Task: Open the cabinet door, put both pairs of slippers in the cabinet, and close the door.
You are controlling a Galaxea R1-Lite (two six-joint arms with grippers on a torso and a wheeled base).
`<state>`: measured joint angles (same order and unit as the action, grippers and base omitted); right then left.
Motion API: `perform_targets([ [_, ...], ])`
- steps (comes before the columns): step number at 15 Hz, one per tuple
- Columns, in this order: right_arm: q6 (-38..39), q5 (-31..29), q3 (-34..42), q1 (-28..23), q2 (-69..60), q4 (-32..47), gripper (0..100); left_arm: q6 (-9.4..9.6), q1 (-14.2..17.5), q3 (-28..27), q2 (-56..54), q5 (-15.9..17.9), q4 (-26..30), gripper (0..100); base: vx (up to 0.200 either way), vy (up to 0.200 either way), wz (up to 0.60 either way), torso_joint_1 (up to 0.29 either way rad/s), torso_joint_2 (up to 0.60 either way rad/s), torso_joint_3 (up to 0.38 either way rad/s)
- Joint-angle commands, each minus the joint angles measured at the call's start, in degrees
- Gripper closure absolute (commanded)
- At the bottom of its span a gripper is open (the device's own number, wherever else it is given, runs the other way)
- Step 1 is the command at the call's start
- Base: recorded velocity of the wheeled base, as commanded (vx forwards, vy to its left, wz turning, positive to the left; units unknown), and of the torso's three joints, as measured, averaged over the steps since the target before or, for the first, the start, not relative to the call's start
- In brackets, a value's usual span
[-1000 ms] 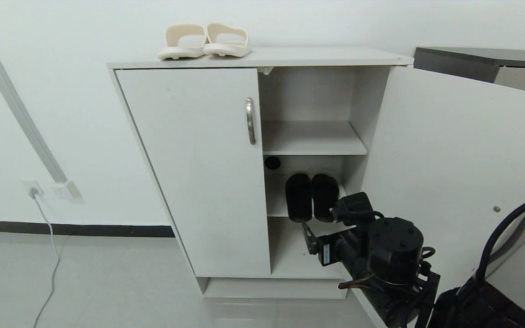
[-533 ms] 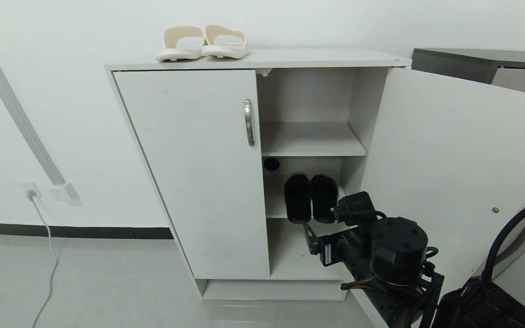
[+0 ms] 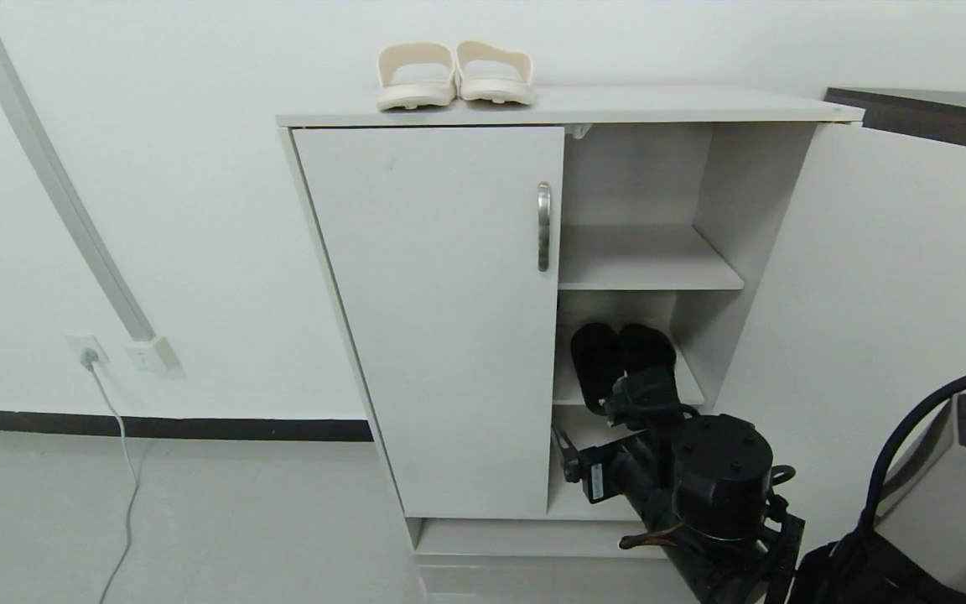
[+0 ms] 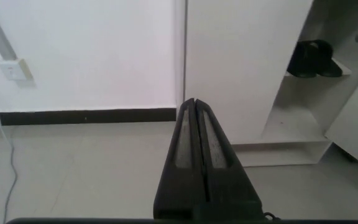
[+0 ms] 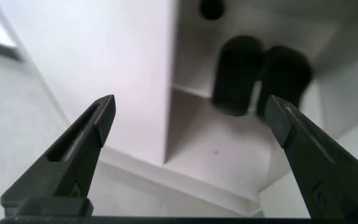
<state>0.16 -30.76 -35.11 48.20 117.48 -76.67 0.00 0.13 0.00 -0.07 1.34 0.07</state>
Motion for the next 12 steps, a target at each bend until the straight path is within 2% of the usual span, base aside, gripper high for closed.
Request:
perform_targets([
  [1, -0.07, -0.18, 0.22, -0.13, 2.49, -1.47, 0, -0.18, 0.04, 0.00, 0.07, -0.02, 0.01, 100, 0.000, 0.200, 0.00, 0.002, 0.01, -0.002],
  [8, -0.07, -0.27, 0.04, -1.36, 1.61, -1.73, 0, -0.35, 0.04, 0.00, 0.07, -0.29, 0.01, 100, 0.000, 0.200, 0.00, 0.002, 0.00, 0.007],
  [12, -0.25, 0.17, 0.30, -1.36, -0.06, -1.38, 0, -0.18, 0.04, 0.00, 0.07, -0.11, 0.01, 100, 0.000, 0.000, 0.00, 0.000, 0.00, 0.000],
])
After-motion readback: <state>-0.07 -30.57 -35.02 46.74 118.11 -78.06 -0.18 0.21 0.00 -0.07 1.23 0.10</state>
